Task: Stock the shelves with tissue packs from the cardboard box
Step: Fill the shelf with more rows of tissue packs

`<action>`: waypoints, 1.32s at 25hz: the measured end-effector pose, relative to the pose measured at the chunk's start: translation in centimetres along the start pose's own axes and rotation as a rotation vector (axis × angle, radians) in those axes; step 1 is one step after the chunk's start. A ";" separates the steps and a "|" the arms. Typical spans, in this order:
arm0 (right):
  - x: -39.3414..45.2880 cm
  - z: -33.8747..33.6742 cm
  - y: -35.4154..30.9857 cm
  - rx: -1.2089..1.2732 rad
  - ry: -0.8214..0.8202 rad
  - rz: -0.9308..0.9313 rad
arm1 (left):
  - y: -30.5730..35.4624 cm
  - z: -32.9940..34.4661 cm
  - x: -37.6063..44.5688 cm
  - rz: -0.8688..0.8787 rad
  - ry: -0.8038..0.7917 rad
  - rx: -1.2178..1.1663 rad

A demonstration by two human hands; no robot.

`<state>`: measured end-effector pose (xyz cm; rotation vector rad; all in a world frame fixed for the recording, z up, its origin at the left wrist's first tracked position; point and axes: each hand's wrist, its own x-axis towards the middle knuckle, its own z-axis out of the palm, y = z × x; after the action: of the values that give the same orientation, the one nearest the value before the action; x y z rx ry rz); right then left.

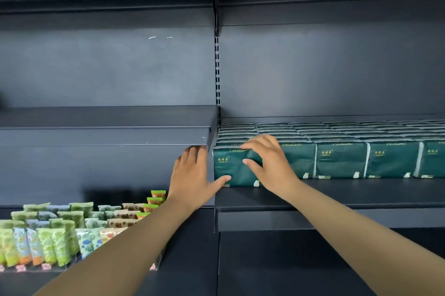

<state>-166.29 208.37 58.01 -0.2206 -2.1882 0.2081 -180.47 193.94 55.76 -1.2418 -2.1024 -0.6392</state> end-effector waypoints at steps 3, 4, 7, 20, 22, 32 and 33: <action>0.0 0.3 0.3 -0.074 0.009 -0.020 | -0.3 0.4 0.6 0.026 -0.011 0.011; 0.0 0.2 0.3 -0.086 0.008 -0.021 | -0.3 0.4 0.6 0.025 -0.015 0.006; -0.5 -0.4 0.2 -0.104 0.022 -0.003 | -0.4 0.7 0.5 0.015 -0.017 -0.024; -8.3 -12.1 4.1 -0.296 -0.012 0.116 | 6.6 -3.0 -3.3 0.006 0.068 0.019; -10.4 -15.4 5.2 -0.307 -0.029 0.101 | 9.8 -3.6 -4.4 -0.019 0.064 0.028; -23.9 -32.5 11.4 -0.360 -0.154 0.161 | 29.7 -4.7 -11.9 -0.022 0.000 0.022; -25.5 -34.1 11.6 -0.365 -0.155 0.184 | 31.4 -4.7 -12.7 -0.010 -0.017 0.013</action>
<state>-122.97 216.02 55.29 -0.6294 -2.3489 -0.0777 -146.52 197.14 53.12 -1.2344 -2.1249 -0.6199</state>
